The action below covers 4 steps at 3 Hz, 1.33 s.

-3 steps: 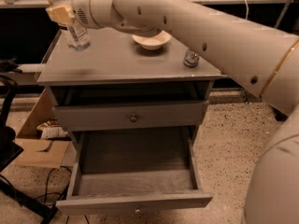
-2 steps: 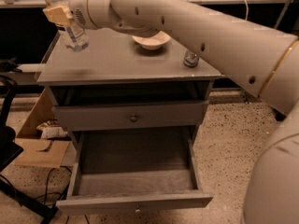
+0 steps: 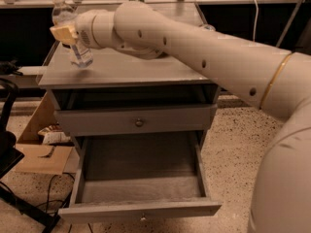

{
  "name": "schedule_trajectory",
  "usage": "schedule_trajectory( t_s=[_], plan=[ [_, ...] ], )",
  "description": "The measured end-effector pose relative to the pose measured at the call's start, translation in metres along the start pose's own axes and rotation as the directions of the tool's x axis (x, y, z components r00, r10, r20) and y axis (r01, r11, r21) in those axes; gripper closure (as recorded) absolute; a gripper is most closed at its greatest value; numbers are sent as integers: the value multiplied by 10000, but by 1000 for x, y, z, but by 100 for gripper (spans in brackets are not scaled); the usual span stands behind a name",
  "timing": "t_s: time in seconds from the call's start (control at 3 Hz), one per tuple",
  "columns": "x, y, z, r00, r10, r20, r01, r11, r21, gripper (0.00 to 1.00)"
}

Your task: Pick blue plastic bottle from middle drawer and place on counter

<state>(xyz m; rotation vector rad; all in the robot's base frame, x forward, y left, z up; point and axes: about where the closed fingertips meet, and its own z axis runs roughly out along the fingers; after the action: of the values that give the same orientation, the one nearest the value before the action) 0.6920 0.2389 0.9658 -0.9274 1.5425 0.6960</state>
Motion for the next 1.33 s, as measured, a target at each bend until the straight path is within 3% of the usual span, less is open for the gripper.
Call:
schedule_trajectory(
  t_s=[0.67, 1.0, 1.33],
  plan=[
    [50, -16, 14, 9994, 260, -226, -241, 9963, 827, 100],
    [46, -16, 14, 9994, 284, -183, -267, 9959, 865, 82],
    [46, -16, 14, 9994, 283, -183, -267, 9959, 864, 51]
  ],
)
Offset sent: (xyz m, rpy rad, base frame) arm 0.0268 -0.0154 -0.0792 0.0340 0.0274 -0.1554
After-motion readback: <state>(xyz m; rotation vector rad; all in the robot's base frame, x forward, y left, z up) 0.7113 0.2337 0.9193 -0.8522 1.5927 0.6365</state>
